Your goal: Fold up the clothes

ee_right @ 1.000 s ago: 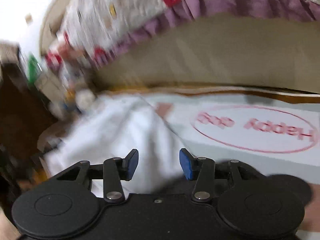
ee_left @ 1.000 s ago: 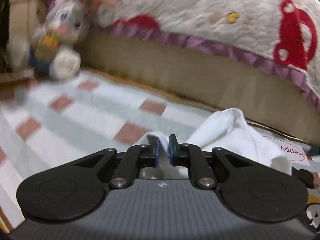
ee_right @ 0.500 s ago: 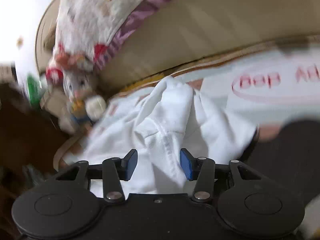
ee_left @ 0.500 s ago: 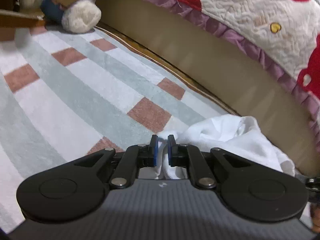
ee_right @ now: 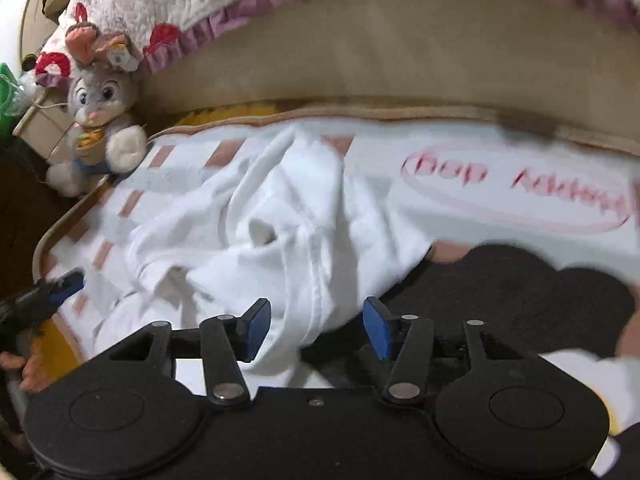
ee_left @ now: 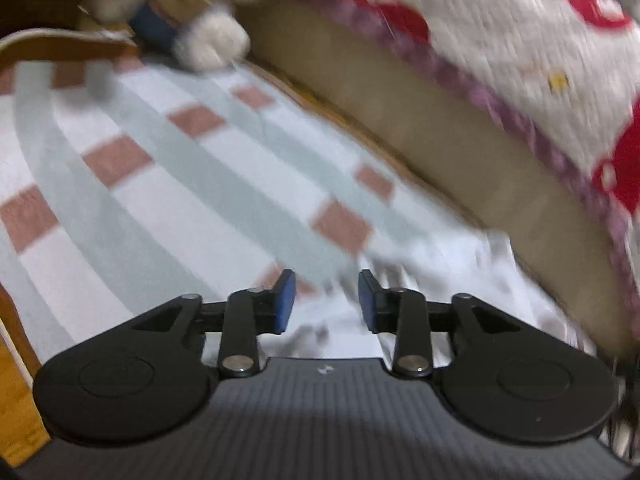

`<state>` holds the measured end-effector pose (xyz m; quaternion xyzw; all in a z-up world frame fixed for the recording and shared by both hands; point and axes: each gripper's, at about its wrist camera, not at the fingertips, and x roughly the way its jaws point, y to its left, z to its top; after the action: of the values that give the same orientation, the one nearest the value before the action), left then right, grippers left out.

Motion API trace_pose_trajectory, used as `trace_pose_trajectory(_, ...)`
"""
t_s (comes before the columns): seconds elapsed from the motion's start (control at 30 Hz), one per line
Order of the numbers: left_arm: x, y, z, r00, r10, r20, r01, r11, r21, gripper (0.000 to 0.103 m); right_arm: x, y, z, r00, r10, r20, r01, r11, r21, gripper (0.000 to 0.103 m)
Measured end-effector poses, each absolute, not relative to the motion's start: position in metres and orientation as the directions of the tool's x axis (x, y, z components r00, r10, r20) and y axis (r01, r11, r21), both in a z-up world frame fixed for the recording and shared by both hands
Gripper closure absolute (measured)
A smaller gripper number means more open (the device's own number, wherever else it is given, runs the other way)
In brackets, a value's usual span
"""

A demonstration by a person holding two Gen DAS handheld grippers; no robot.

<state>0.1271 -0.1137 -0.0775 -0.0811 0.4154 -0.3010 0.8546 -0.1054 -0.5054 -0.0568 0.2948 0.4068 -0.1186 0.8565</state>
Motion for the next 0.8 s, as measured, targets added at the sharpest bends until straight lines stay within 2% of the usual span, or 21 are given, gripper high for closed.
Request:
trace_pose_trajectory(0.03, 0.125, -0.120, -0.081, 0.475, -0.563, -0.676, 0.460, 0.814, -0.354, 0.061, -0.108, -0.507, -0.061, 0.675, 0.047, -0.736, 0.452, 0.762, 0.464, 0.038)
trace_pose_trajectory(0.13, 0.120, -0.138, -0.091, 0.483, -0.502, -0.718, 0.496, 0.832, -0.248, 0.060, -0.118, -0.516, -0.095, 0.796, 0.051, -0.604, 0.467, 0.585, 0.664, 0.037)
trace_pose_trajectory(0.2, 0.117, -0.151, -0.097, 0.489, -0.459, -0.741, 0.518, 0.837, -0.176, 0.059, -0.105, -0.520, -0.124, 0.775, 0.061, -0.629, 0.502, 0.544, 0.672, 0.037)
trace_pose_trajectory(0.23, 0.115, -0.157, -0.101, 0.493, -0.437, -0.752, 0.528, 0.837, -0.140, 0.058, -0.099, -0.518, -0.130, 0.760, 0.058, -0.648, 0.500, 0.584, 0.639, 0.037)
trace_pose_trajectory(0.3, 0.112, -0.169, -0.107, 0.502, -0.392, -0.771, 0.548, 0.834, -0.067, 0.050, -0.086, -0.512, -0.141, 0.728, 0.047, -0.684, 0.486, 0.669, 0.562, 0.037)
trace_pose_trajectory(0.33, 0.111, -0.174, -0.109, 0.508, -0.378, -0.774, 0.555, 0.831, -0.042, 0.047, -0.085, -0.508, -0.142, 0.726, 0.040, -0.686, 0.469, 0.701, 0.537, 0.044)
trace_pose_trajectory(0.37, 0.110, -0.174, -0.107, 0.517, -0.386, -0.764, 0.555, 0.831, -0.043, 0.042, -0.085, -0.504, -0.143, 0.726, 0.033, -0.687, 0.451, 0.730, 0.513, 0.084)
trace_pose_trajectory(0.4, 0.110, -0.174, -0.104, 0.526, -0.393, -0.755, 0.556, 0.830, -0.044, 0.040, -0.086, -0.503, -0.139, 0.740, 0.034, -0.672, 0.418, 0.759, 0.499, 0.092)
trace_pose_trajectory(0.43, 0.109, -0.174, -0.102, 0.534, -0.399, -0.745, 0.556, 0.830, -0.046, 0.040, -0.090, -0.504, -0.128, 0.773, 0.012, -0.635, 0.384, 0.787, 0.483, 0.092)
trace_pose_trajectory(0.47, 0.108, -0.174, -0.099, 0.543, -0.406, -0.735, 0.557, 0.829, -0.047, 0.043, -0.095, -0.506, -0.114, 0.806, -0.031, -0.591, 0.370, 0.806, 0.462, 0.092)
trace_pose_trajectory(0.5, 0.108, -0.174, -0.097, 0.551, -0.413, -0.725, 0.558, 0.829, -0.048, 0.059, -0.104, -0.510, -0.098, 0.830, -0.081, -0.552, 0.380, 0.806, 0.453, 0.092)
trace_pose_trajectory(0.57, 0.106, -0.174, -0.092, 0.568, -0.426, -0.704, 0.559, 0.828, -0.050, 0.099, -0.125, -0.521, -0.067, 0.867, -0.169, -0.469, 0.405, 0.787, 0.465, 0.092)
trace_pose_trajectory(0.63, 0.105, -0.175, -0.087, 0.584, -0.439, -0.683, 0.560, 0.827, -0.053, 0.099, -0.145, -0.527, -0.045, 0.864, -0.275, -0.421, 0.459, 0.774, 0.436, 0.092)
trace_pose_trajectory(0.8, 0.103, -0.164, -0.072, 0.635, -0.480, -0.606, 0.544, 0.834, -0.090, 0.099, -0.198, -0.544, -0.013, 0.799, -0.462, -0.386, 0.592, 0.718, 0.365, 0.092)
